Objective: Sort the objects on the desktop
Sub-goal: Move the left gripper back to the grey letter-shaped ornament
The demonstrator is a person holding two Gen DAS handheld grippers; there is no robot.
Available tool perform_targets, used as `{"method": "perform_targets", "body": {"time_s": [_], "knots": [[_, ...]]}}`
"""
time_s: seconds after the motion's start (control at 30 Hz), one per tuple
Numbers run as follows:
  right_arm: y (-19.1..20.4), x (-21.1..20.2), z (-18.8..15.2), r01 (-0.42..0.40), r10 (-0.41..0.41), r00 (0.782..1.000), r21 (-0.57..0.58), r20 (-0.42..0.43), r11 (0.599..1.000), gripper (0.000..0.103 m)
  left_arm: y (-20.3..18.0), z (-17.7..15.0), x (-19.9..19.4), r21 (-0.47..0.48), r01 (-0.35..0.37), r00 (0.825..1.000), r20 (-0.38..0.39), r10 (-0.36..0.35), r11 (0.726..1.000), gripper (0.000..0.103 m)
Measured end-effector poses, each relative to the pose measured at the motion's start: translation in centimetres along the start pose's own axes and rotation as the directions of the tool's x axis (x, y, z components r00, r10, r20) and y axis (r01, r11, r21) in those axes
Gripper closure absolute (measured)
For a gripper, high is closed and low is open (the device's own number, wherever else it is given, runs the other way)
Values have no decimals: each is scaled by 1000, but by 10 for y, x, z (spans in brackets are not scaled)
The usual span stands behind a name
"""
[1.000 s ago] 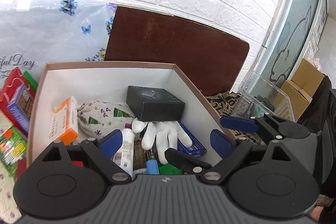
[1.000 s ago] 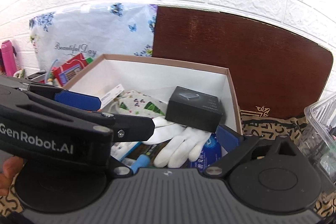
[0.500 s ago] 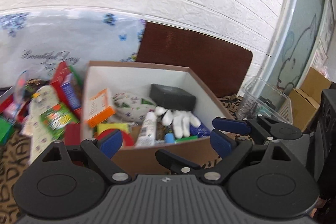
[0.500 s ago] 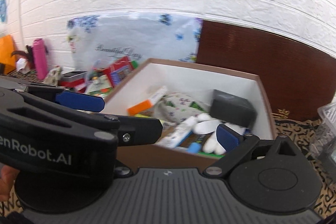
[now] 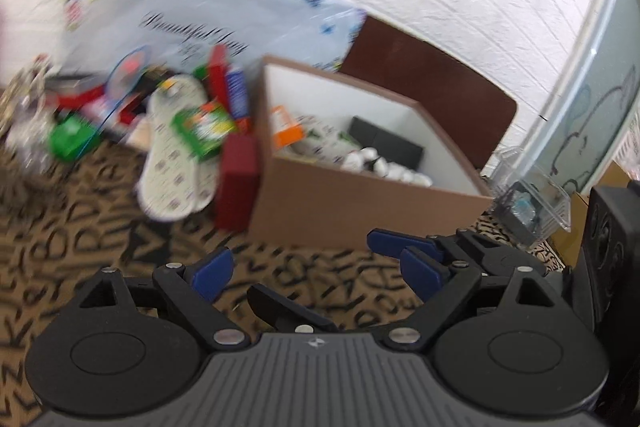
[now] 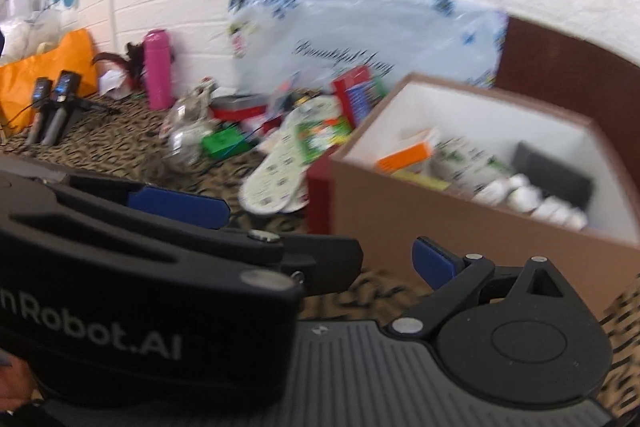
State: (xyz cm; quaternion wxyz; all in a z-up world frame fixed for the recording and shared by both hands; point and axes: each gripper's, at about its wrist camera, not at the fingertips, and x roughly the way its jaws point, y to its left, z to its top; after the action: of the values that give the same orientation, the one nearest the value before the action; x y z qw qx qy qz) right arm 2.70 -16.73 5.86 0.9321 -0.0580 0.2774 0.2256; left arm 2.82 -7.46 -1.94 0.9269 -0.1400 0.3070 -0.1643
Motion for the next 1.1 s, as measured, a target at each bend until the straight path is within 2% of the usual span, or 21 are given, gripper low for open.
{"method": "perform_targets", "body": {"time_s": [0.27, 0.4, 0.6, 0.77, 1.1], "knots": [[49, 27, -11, -104, 104, 993, 13, -60, 995, 5, 51, -21, -22, -93, -48, 999, 7, 49, 994, 9], [68, 42, -8, -132, 130, 988, -16, -79, 991, 5, 79, -25, -32, -139, -87, 995, 34, 93, 986, 9], [85, 62, 0, -155, 152, 985, -38, -85, 987, 6, 123, -23, -41, -221, -162, 981, 66, 181, 962, 10], [95, 81, 9, -191, 188, 978, -30, -92, 981, 6, 158, -18, -45, -267, -246, 957, 85, 276, 932, 10], [129, 133, 28, -258, 244, 963, -126, -118, 958, 6, 212, -1, -29, -336, -284, 944, 64, 323, 898, 10]]}}
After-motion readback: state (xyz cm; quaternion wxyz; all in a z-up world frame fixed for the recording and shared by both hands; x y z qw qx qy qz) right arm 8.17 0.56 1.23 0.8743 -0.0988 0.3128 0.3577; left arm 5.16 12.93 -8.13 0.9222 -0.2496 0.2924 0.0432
